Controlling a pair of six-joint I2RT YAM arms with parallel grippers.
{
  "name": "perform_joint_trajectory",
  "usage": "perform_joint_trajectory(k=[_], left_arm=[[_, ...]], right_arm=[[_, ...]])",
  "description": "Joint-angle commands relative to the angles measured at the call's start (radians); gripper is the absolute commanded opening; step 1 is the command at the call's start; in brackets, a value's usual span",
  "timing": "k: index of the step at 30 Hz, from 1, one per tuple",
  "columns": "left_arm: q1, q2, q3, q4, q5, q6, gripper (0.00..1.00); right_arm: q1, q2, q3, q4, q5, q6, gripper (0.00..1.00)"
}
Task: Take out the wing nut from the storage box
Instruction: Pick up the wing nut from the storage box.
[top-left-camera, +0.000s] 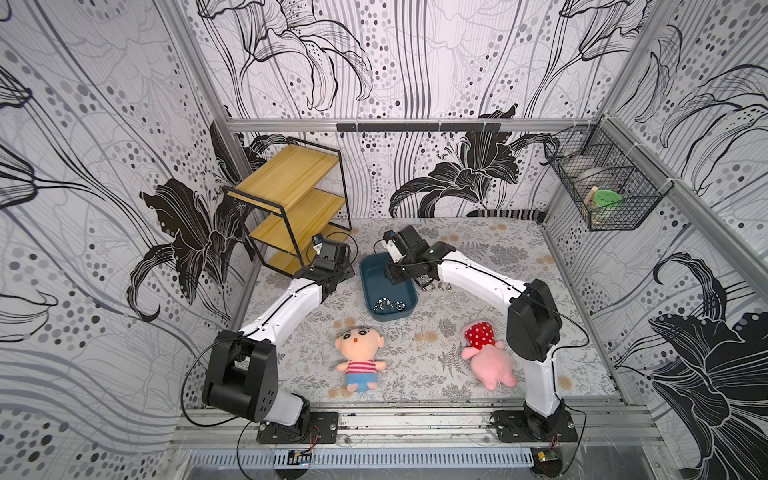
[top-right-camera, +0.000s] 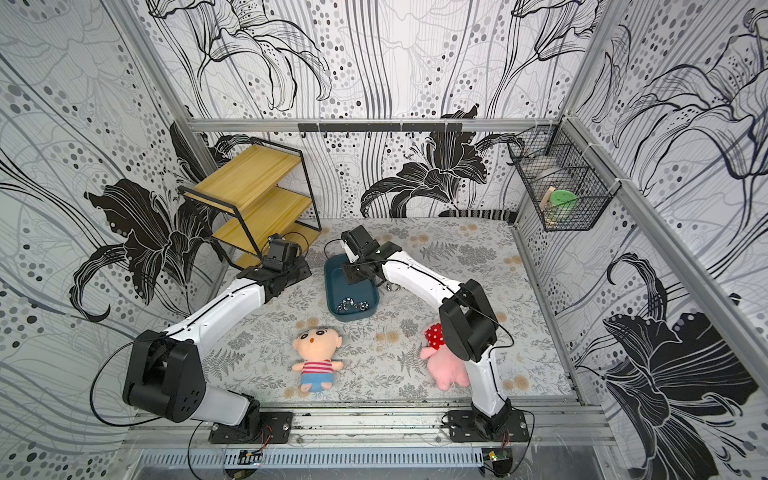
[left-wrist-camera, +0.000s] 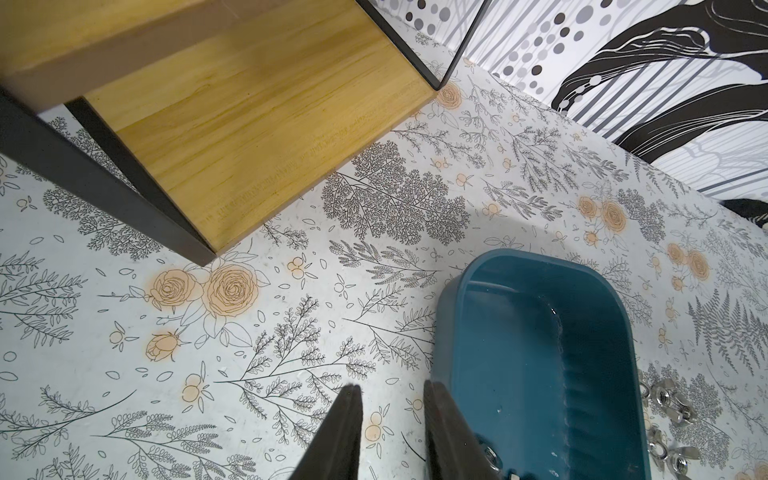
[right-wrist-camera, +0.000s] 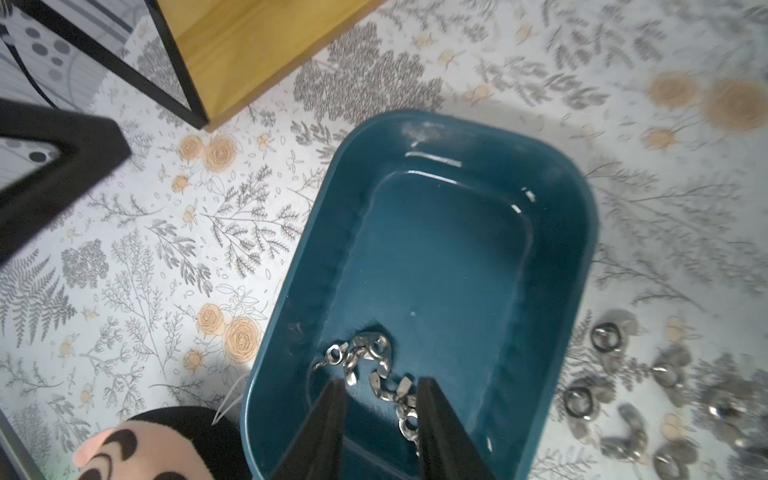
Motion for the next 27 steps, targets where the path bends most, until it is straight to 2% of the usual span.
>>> perform_joint_trajectory(k=[1,18,27], left_arm=[[-0.002,-0.015,0.016,0.018,-0.013,-0.003,0.32],[0.001,-0.018,-0.004,0.026,-0.013,-0.004,0.32],[0.007,-0.029,-0.015,0.025,-0.017,-0.001,0.33]], right_arm=[[0.013,0.056,0.024,-0.075,-0.036,-0.026,0.35],[0.041,0.207,0.095,-0.105,-0.007,-0.019,0.42],[0.041,0.29,0.16,-0.149,0.043,-0.01,0.34]])
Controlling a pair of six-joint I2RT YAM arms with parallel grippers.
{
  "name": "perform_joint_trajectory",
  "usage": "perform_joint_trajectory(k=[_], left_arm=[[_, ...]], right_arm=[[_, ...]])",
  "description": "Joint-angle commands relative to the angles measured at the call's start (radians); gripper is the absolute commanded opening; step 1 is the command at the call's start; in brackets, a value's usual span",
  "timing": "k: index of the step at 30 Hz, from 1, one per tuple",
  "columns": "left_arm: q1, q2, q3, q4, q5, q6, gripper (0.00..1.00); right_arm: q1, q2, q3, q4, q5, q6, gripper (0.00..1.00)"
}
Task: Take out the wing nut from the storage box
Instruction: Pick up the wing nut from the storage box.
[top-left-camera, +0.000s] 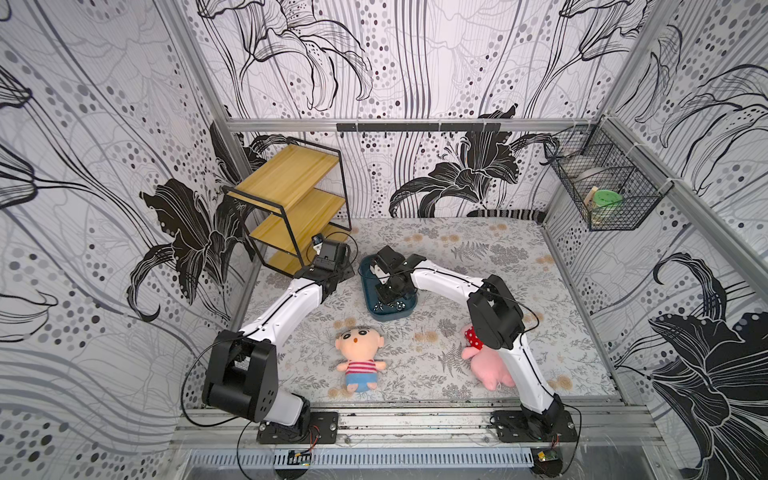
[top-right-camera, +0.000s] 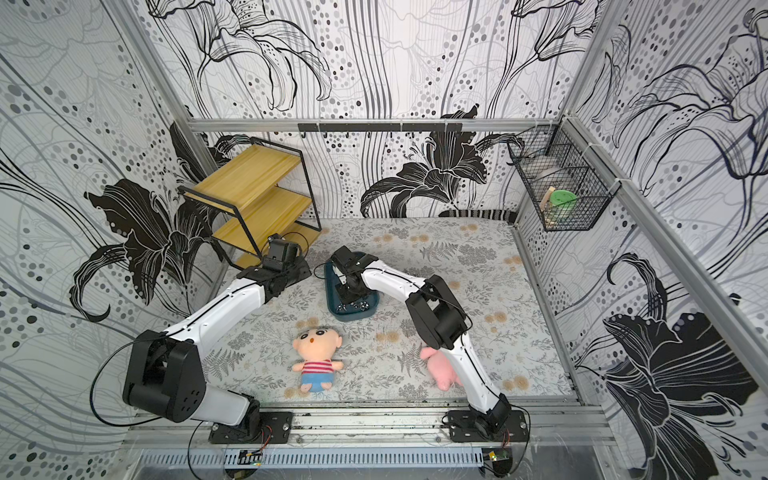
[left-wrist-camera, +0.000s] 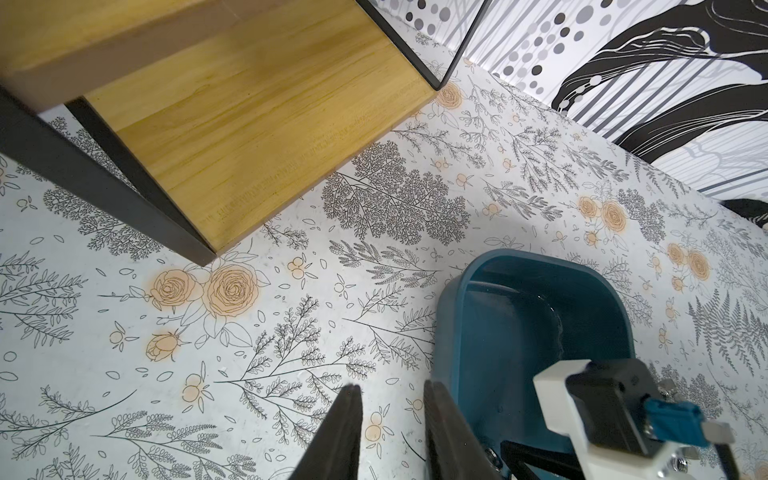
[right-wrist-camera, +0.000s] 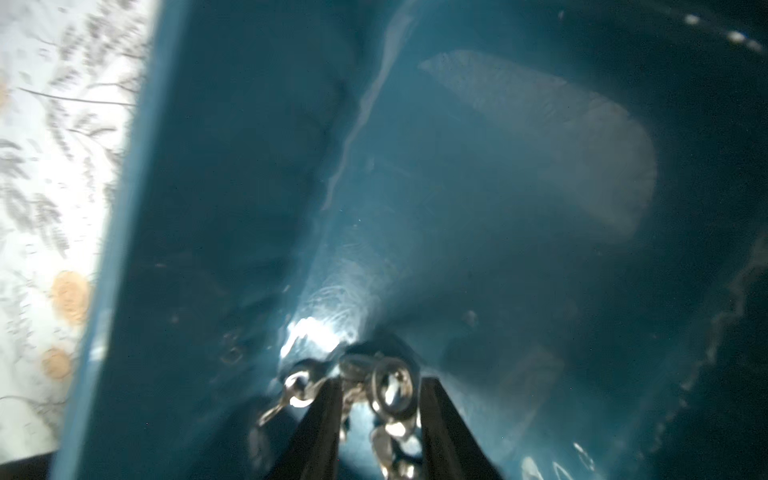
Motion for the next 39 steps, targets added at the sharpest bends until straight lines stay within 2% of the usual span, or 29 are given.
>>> perform_joint_trajectory(k=[1,11,22,39], left_arm=[[0.008,-0.029,-0.016,0.026,-0.017,-0.001,0.32],[0.013,-0.032,-0.02,0.028,-0.017,0.0,0.32],[0.013,-0.036,-0.021,0.029,-0.015,0.0,0.32],[0.013,-0.036,-0.021,0.032,-0.012,-0.004,0.32]], right_arm=[[0.003,0.036,0.032,-0.053,0.044,0.002,0.33],[0.001,0.045,0.029,-0.032,0.108,0.03,0.13],[-0.005,-0.006,0.05,-0.014,0.147,0.042,0.08],[-0.045,-0.163,-0.058,0.088,0.109,0.088,0.04]])
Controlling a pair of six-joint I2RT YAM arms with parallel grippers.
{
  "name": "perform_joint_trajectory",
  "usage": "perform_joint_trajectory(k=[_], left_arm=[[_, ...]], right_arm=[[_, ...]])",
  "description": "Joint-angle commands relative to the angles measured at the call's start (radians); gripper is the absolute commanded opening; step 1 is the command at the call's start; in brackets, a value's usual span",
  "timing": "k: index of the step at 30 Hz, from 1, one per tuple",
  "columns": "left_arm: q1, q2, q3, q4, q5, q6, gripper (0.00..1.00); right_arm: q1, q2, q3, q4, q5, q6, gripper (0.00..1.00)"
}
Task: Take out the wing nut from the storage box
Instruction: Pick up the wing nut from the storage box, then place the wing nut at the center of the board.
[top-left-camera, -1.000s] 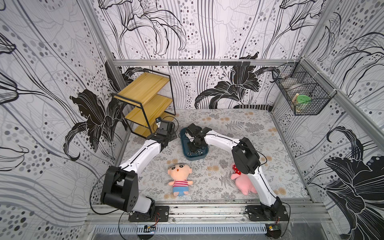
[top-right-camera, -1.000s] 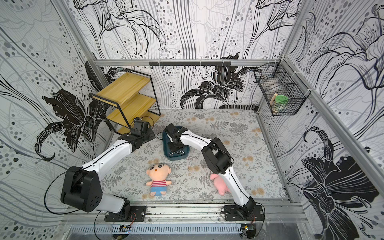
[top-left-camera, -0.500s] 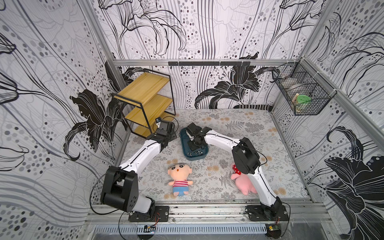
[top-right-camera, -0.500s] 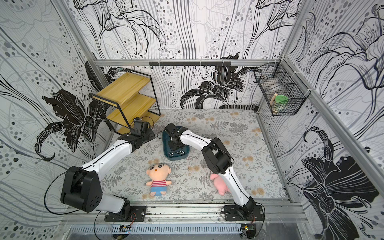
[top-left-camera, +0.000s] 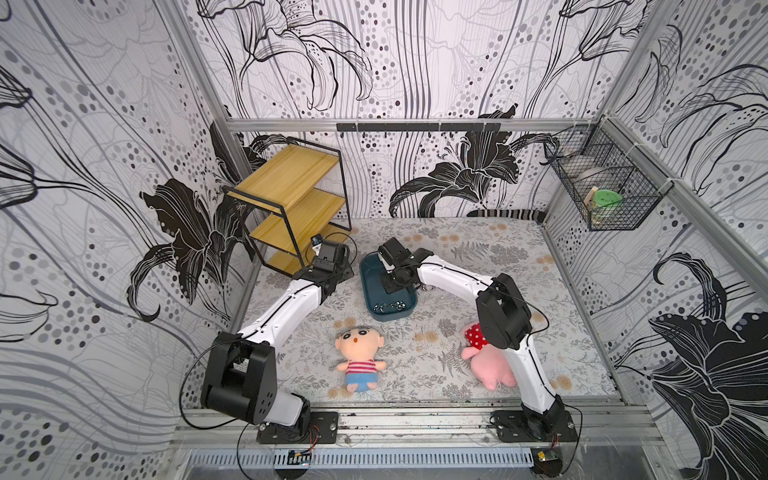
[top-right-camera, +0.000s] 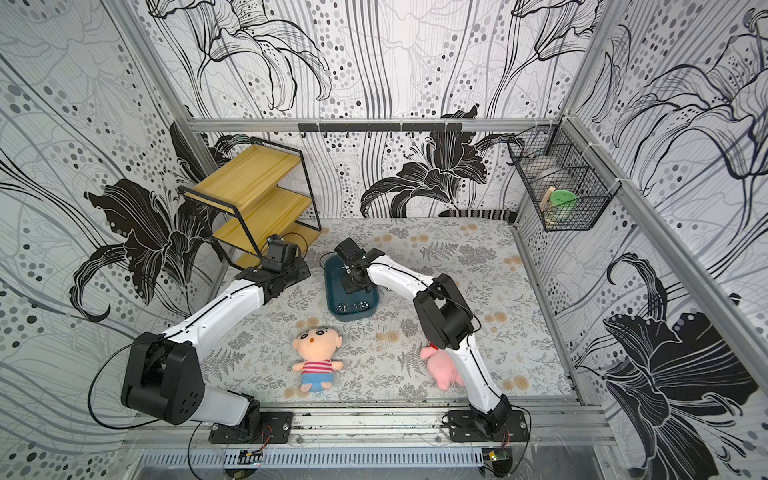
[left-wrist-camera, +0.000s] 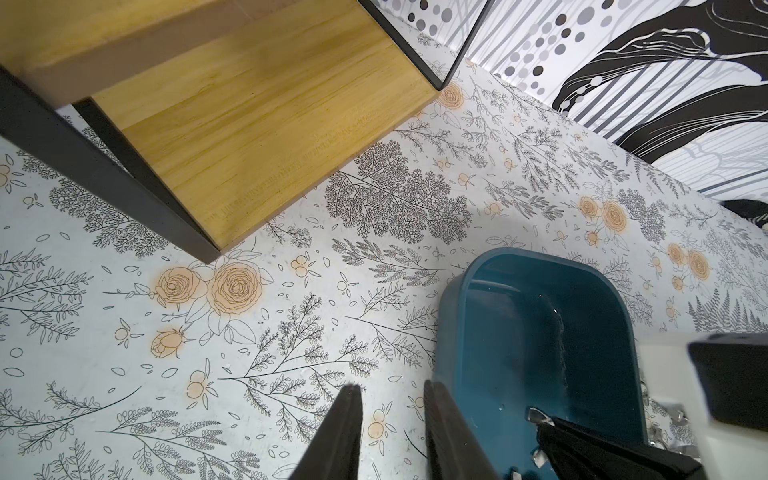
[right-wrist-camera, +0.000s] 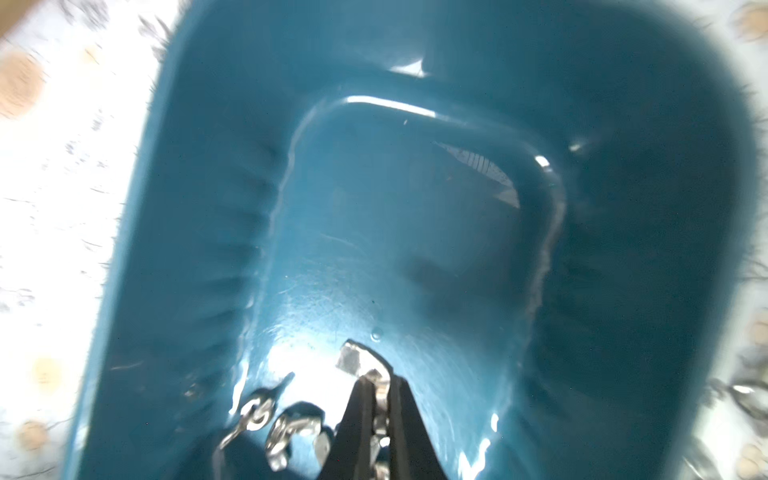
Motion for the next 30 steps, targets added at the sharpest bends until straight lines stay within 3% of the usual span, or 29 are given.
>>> perform_joint_trajectory(k=[1,10,20,30], left_arm=[[0.007,-0.023,-0.01,0.032,-0.012,-0.003,0.32],[0.007,-0.017,0.006,0.031,-0.007,-0.001,0.32],[0.006,-0.009,0.017,0.029,-0.004,0.002,0.32],[0.006,-0.001,0.032,0.024,-0.001,0.003,0.32]], right_arm=[[-0.011,-0.071,-0.025,0.033,-0.01,0.028,0.04],[-0.057,-0.214,-0.132,0.061,0.012,0.03,0.04],[-0.143,-0.353,-0.382,0.089,0.047,0.023,0.04],[-0.147,-0.369,-0.52,0.118,0.023,0.047,0.04]])
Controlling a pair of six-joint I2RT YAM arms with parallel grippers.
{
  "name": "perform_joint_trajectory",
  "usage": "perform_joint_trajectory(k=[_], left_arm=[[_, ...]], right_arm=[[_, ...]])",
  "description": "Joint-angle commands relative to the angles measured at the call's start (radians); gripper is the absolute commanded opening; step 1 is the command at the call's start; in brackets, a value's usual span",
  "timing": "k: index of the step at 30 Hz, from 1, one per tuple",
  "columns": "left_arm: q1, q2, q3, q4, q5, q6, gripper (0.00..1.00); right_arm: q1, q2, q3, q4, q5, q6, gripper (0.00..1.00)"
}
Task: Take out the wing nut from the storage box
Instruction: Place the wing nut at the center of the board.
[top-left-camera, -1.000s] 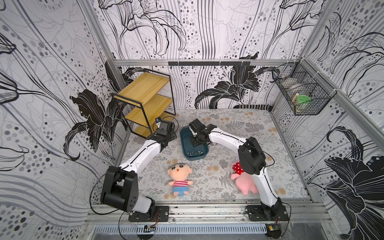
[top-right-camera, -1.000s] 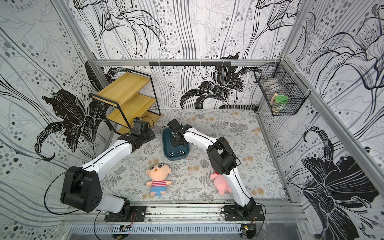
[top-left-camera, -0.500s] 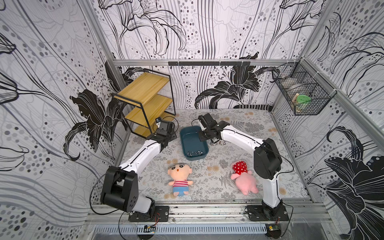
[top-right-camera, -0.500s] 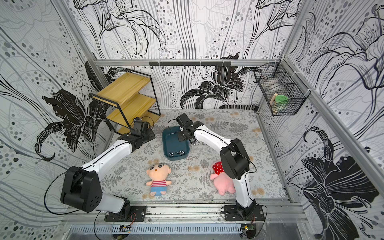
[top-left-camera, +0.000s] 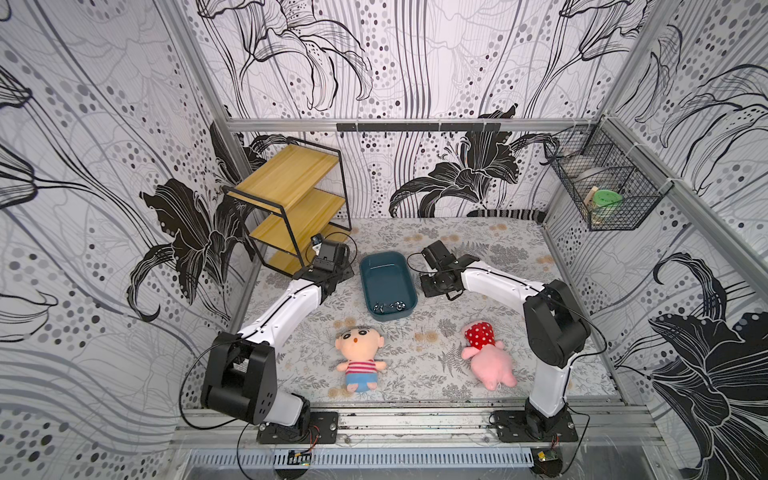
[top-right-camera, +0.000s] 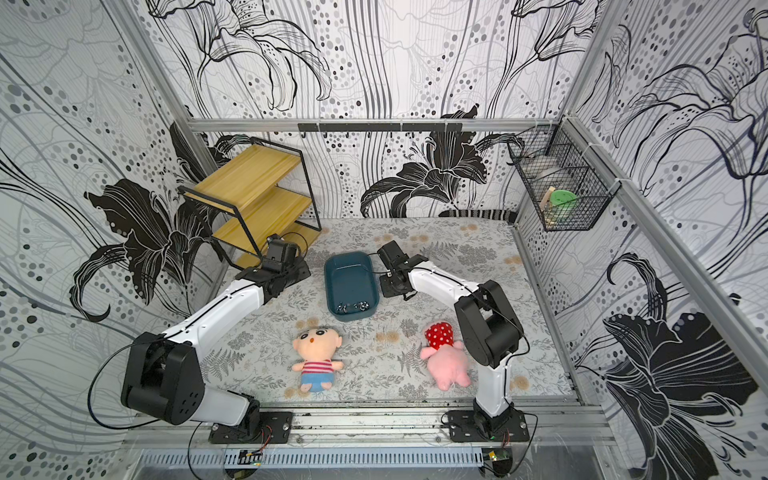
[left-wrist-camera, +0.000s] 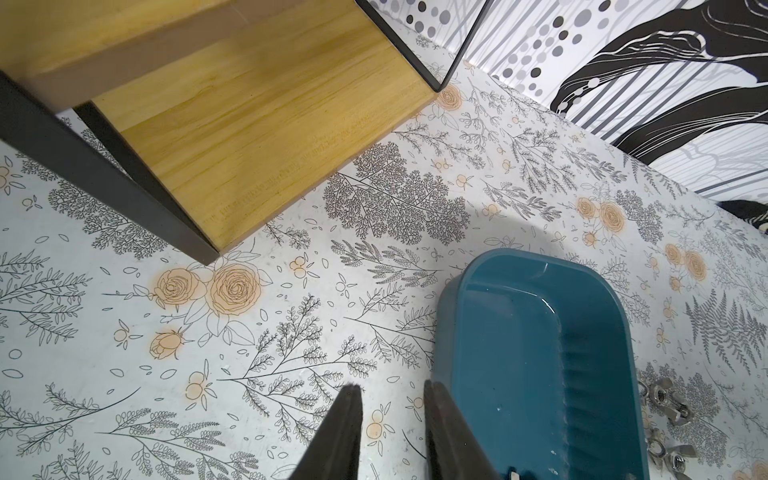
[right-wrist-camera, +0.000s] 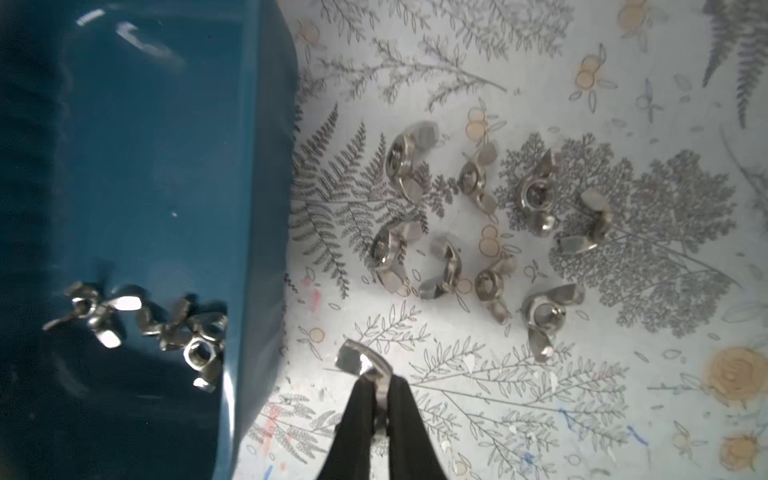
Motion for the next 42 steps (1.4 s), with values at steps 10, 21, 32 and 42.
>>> perform_joint_trajectory(k=[10,21,32,42], left_arm=[[0.006,-0.01,0.017,0.023,-0.007,0.004,0.32],[0.006,-0.016,0.008,0.023,-0.009,0.0,0.32],[0.006,-0.017,-0.003,0.026,-0.011,-0.003,0.32],[0.006,-0.022,-0.007,0.024,-0.014,-0.003,0.32]], right_arm=[[0.005,0.015,-0.051,0.056,-0.036,0.03,0.04],[0.007,0.061,-0.045,0.069,-0.049,0.031,0.04],[0.01,0.099,-0.037,0.07,-0.053,0.031,0.05],[0.01,0.117,-0.022,0.052,-0.028,0.035,0.21]])
